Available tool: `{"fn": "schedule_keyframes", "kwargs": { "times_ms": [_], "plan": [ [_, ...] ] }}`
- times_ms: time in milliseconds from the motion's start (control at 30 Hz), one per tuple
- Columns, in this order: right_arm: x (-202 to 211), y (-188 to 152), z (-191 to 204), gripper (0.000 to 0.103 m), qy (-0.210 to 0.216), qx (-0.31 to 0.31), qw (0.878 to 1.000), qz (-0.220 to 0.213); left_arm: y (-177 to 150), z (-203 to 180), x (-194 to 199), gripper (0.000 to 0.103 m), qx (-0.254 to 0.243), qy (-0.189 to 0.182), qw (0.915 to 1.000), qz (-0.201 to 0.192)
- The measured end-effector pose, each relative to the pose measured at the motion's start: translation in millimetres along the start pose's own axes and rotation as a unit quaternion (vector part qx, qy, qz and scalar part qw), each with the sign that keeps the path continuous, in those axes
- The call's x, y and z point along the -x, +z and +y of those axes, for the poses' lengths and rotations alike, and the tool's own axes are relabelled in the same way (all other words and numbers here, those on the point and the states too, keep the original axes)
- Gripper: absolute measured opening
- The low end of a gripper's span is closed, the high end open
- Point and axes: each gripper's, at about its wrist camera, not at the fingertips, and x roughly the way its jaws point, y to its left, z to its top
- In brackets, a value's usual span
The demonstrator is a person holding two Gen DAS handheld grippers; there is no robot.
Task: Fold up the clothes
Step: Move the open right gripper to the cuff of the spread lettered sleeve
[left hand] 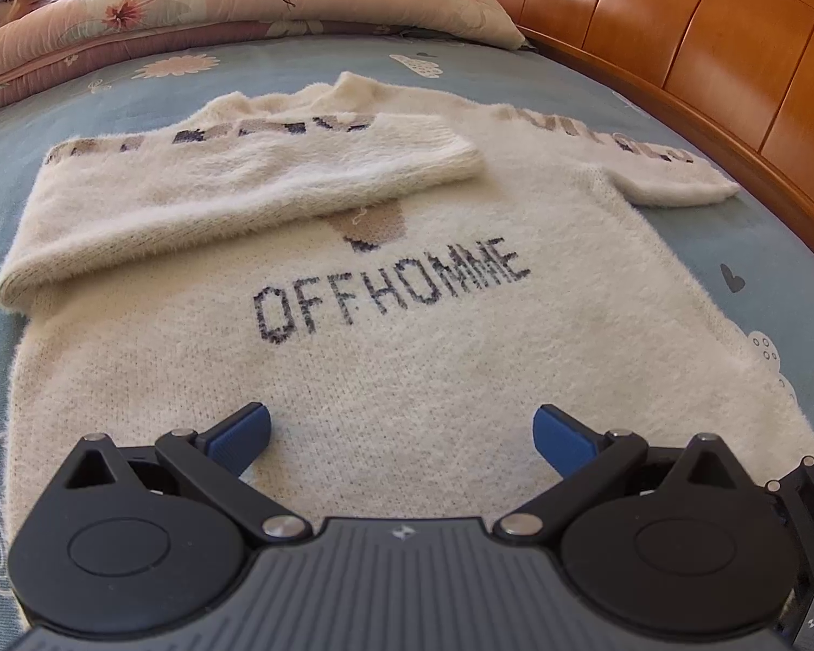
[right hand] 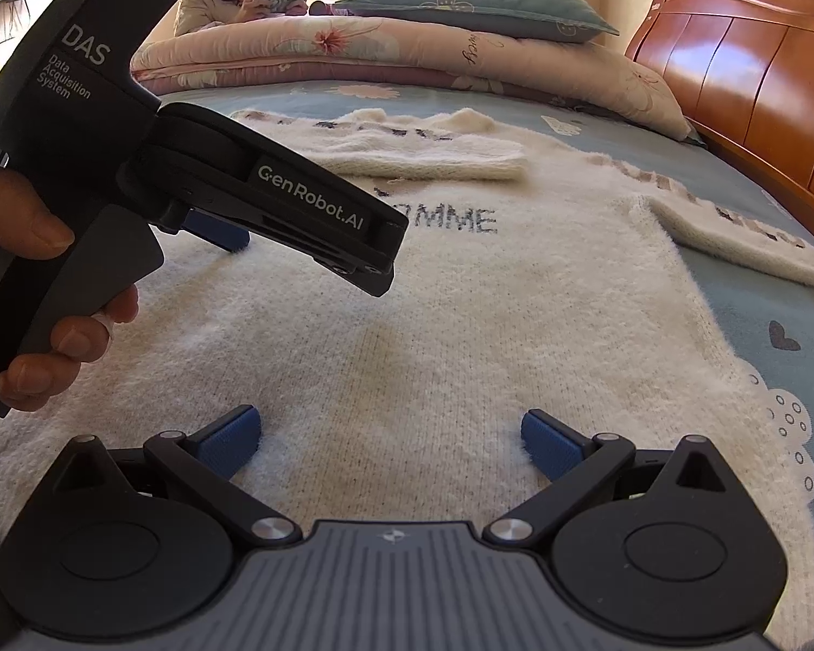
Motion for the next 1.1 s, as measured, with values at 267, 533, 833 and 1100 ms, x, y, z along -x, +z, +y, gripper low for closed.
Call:
{"fn": "schedule_keyframes", "kwargs": {
  "times_ms": [267,533,833,1100],
  "plan": [
    [1,9,-8,0.103,0.019,-0.013,1.0,0.02,7,7,21,0.102,-0.02,0.032,0.996,-0.081],
    [1,34,-60,0.103,0.058,-0.128,0.99,0.02,6,17,9,0.102,-0.002,0.029,0.9976,-0.063],
    [5,69,-163,0.103,0.077,-0.269,0.959,-0.038,4,16,3,0.102,-0.008,0.028,0.9966,-0.077],
    [-13,81,-267,0.103,0.027,-0.359,0.931,-0.067,4,11,-1,0.102,-0.012,0.009,0.9954,-0.095]
  ]
}}
